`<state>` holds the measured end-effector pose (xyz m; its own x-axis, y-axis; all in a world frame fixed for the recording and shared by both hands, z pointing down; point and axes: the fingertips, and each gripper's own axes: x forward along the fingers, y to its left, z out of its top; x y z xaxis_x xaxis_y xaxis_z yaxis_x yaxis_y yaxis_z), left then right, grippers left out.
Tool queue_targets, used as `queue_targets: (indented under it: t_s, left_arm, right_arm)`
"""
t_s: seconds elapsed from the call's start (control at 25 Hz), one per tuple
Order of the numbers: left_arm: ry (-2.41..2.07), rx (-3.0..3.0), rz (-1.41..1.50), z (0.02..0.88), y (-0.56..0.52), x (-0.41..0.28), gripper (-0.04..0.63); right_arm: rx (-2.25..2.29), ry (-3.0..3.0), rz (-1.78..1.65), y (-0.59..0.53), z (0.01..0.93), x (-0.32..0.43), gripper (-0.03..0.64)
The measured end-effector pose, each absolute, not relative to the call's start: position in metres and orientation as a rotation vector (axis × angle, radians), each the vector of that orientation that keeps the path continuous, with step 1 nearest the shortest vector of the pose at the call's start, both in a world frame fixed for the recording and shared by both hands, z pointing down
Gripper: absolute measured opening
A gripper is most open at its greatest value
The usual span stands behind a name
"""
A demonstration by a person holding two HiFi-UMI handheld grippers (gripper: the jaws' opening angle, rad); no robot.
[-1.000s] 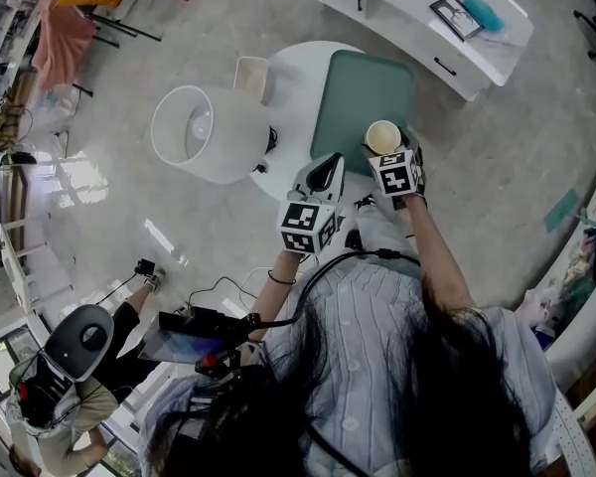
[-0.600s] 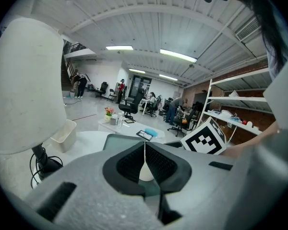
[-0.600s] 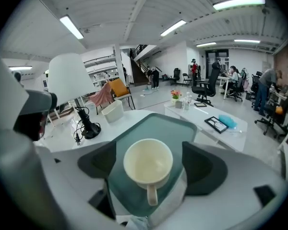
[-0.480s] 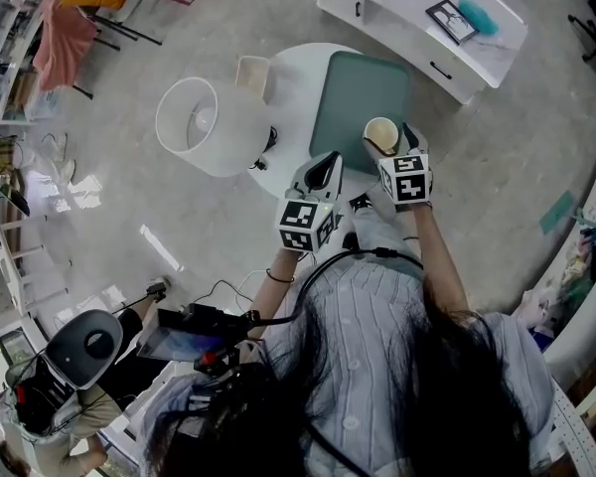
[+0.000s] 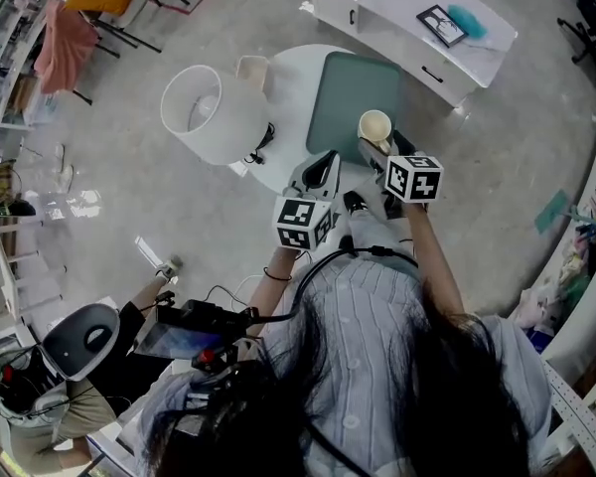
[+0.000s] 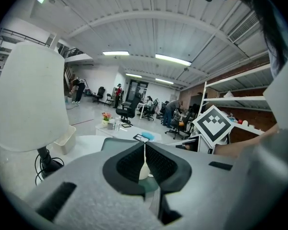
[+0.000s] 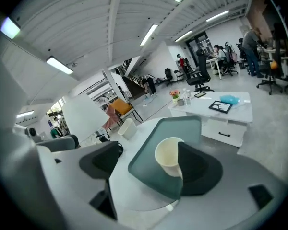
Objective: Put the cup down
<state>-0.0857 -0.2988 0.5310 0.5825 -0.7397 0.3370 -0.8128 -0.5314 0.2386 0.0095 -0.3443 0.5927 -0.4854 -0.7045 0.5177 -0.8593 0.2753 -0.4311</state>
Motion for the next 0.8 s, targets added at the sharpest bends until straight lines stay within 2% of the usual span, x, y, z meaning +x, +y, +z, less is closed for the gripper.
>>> queue_targets:
  t_s: [0.2, 0.8]
  left_arm:
    - [-1.265, 2.469, 0.261, 0.523, -0.276, -0.085, 0.018]
    - [-1.324, 2.424, 0.209, 0.522, -0.191, -0.101, 0.018]
  right_arm:
    - [1.459, -2.325, 0.894, -0.322, 0.581, 0.010, 0.399]
    - [1.538, -2.330, 0.845, -0.235, 0.550, 0.026, 0.399]
